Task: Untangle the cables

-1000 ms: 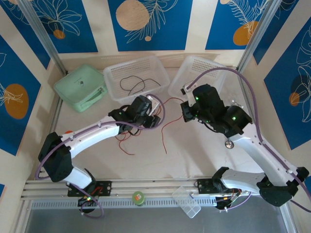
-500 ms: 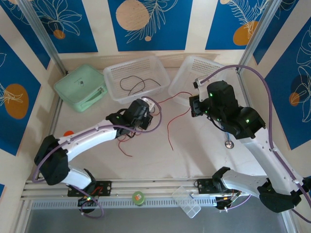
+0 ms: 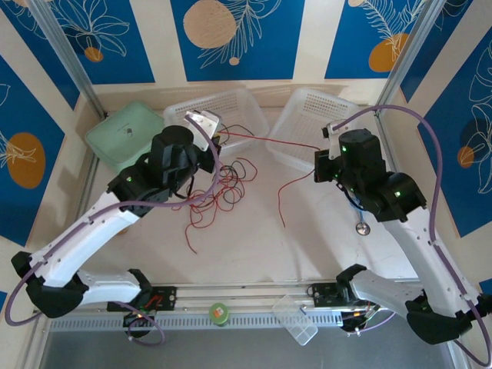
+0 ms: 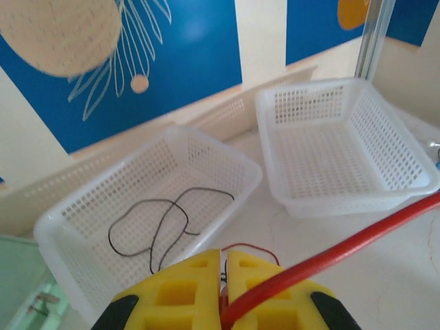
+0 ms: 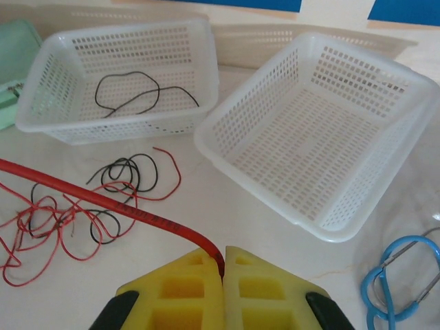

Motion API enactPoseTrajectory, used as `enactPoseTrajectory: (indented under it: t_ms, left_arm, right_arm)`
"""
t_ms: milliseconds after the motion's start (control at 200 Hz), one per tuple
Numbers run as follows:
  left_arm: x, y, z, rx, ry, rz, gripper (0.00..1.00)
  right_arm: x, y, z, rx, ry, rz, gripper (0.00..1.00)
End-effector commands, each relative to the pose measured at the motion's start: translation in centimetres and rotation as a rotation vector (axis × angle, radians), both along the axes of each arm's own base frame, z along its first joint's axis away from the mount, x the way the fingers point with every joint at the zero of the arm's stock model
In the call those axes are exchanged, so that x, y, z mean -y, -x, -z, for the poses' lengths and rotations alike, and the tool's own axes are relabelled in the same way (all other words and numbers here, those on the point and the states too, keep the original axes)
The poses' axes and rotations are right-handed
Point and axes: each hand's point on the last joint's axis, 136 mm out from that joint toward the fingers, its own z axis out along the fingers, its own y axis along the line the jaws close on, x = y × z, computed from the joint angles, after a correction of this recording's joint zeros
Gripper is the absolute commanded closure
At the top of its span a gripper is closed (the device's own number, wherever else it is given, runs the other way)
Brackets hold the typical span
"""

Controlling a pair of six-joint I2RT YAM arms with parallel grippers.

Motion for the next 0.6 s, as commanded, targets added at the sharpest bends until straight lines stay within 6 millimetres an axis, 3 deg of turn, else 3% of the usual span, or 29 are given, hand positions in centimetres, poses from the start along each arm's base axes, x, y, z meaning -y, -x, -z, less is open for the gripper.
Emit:
enactPoseTrajectory:
  t_ms: [0,250,415,595]
  left_arm:
    - [-3.0,0.2,-3.5,0.089,-0.026,-0.088,1.00]
    - [-4.2,0.6,-8.5,0.224,-0.030,-0.103,1.00]
    - [-4.7,1.2,-11.3,0.291,-0.006,-0.094,0.98]
    - [-4.1,2.6,-14.5,0.355,0.060,-0.013,0.98]
  right_arm:
    - [3.2,-0.1,2.1,-0.044,0.147,0.123,1.00]
    - [4.3,-0.8,1.9,-0.024,0.303,0.173,1.00]
    - [4.1,-0.9,-0.8,0.035,0.300,0.152,1.00]
    - [1.7,-0.4,-4.0,0.101,0.159,0.036,1.00]
